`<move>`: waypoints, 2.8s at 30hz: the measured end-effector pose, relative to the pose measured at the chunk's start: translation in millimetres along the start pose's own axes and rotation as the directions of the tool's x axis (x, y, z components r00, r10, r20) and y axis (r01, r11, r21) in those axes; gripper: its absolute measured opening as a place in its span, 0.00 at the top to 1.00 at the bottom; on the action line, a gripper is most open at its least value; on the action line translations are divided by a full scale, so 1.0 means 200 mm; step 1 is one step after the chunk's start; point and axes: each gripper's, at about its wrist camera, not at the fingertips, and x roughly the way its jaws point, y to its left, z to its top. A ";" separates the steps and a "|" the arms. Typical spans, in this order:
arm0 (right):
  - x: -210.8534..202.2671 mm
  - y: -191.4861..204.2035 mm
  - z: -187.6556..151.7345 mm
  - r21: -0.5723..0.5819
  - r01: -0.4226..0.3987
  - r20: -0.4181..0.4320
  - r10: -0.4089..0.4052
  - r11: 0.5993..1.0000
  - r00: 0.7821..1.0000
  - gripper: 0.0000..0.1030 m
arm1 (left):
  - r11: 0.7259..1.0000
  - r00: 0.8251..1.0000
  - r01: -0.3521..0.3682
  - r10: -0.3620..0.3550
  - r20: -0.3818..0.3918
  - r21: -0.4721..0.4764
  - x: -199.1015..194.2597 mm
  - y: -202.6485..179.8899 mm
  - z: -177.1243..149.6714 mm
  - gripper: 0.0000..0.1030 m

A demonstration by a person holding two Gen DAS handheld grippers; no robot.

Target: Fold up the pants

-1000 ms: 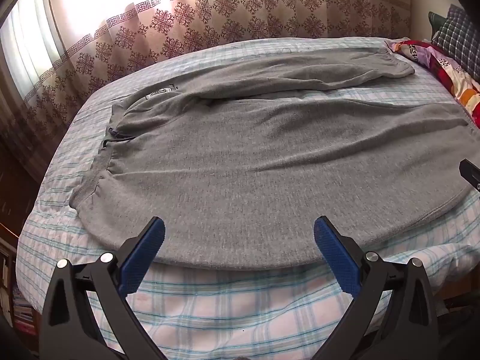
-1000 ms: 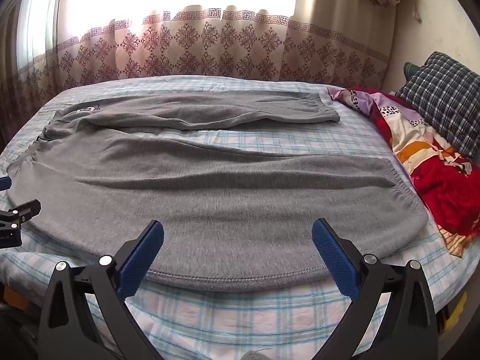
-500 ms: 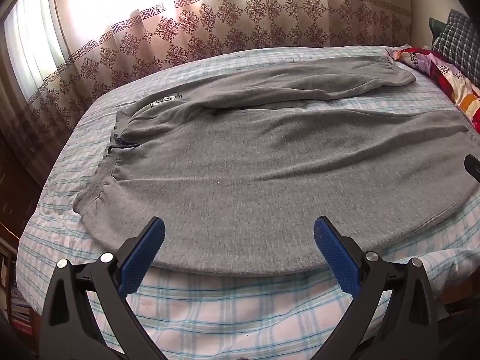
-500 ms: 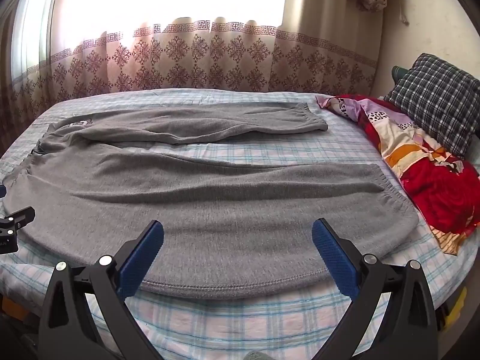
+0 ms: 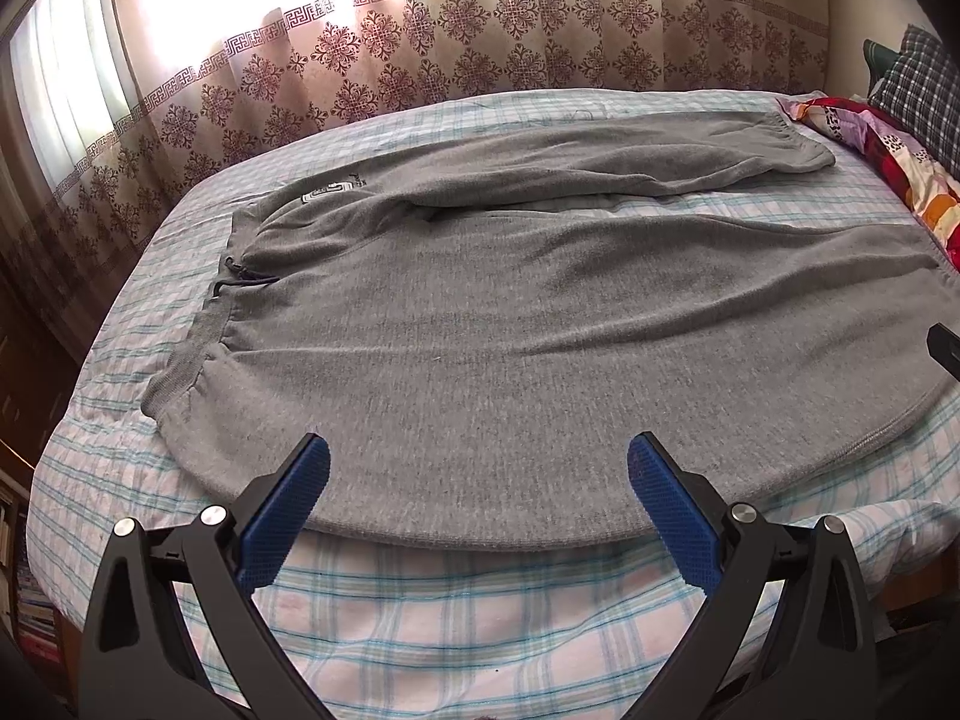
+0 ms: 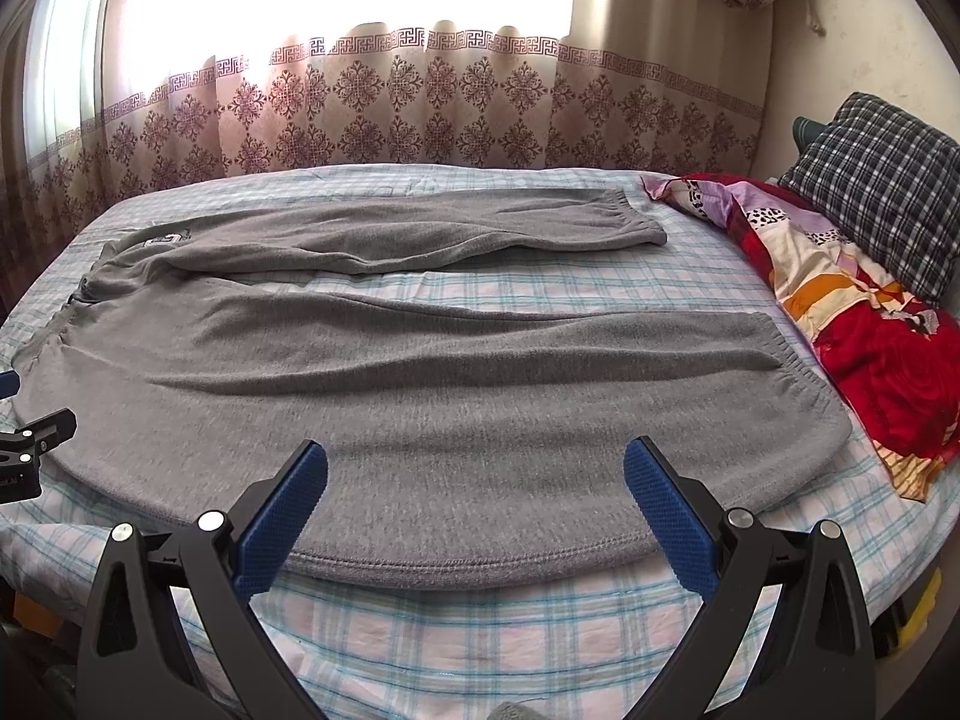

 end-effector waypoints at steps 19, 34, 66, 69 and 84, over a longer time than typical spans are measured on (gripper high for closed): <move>0.05 0.02 -0.03 0.008 -0.011 -0.052 0.011 1.000 0.999 0.05 | 1.000 0.997 0.027 -0.027 -0.070 -0.011 0.09 0.01 -0.03 0.02; 0.12 0.05 -0.07 0.003 -0.031 -0.104 0.031 1.000 0.994 0.05 | 0.997 0.984 0.034 -0.045 -0.175 -0.069 0.21 0.06 -0.06 0.02; 0.31 0.05 -0.12 0.000 -0.087 -0.286 0.083 0.996 0.955 0.05 | 0.990 0.953 0.079 -0.109 -0.283 -0.113 0.38 0.09 -0.06 0.02; 0.32 0.03 -0.05 0.019 -0.109 -0.281 0.110 0.994 0.953 0.05 | 0.990 0.954 0.080 -0.110 -0.277 -0.117 0.38 0.09 -0.02 0.02; 0.67 0.07 0.27 0.013 -0.119 -0.246 0.118 0.993 0.962 0.05 | 0.980 0.948 0.155 -0.182 -0.261 -0.123 0.63 -0.05 0.41 0.02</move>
